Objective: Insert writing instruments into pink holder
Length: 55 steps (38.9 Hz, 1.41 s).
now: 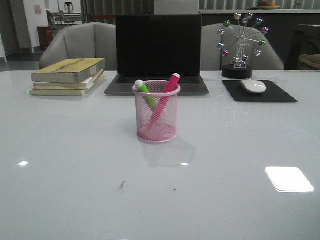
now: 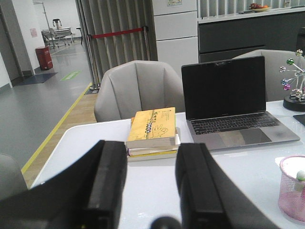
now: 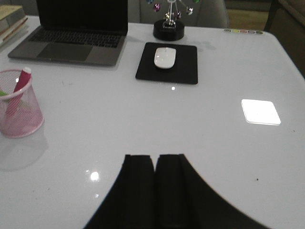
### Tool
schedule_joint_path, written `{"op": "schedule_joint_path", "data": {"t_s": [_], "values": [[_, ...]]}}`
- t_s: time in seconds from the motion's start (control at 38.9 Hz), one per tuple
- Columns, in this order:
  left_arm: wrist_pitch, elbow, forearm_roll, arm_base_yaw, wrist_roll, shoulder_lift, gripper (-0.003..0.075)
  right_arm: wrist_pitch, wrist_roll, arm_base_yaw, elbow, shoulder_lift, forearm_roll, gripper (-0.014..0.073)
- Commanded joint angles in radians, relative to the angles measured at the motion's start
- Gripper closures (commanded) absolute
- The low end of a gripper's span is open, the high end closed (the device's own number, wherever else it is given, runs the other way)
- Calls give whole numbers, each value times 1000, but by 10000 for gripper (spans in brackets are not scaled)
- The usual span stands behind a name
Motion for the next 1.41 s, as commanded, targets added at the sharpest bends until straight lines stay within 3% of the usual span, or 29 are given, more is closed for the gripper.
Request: {"op": "schedule_joint_path", "data": {"t_s": [0.0, 0.56, 1.0, 1.39], "values": [[-90, -28, -9, 1, -3, 10, 390, -149, 49, -5, 23, -33, -44, 569], [-90, -28, -9, 1, -3, 10, 390, -380, 102, -5, 335, -238, -78, 569], [-90, -28, -9, 1, -3, 10, 390, -418, 102, -5, 475, -283, -77, 569], [-90, -28, -9, 1, -3, 10, 390, -402, 101, -5, 474, -283, -77, 569]]}}
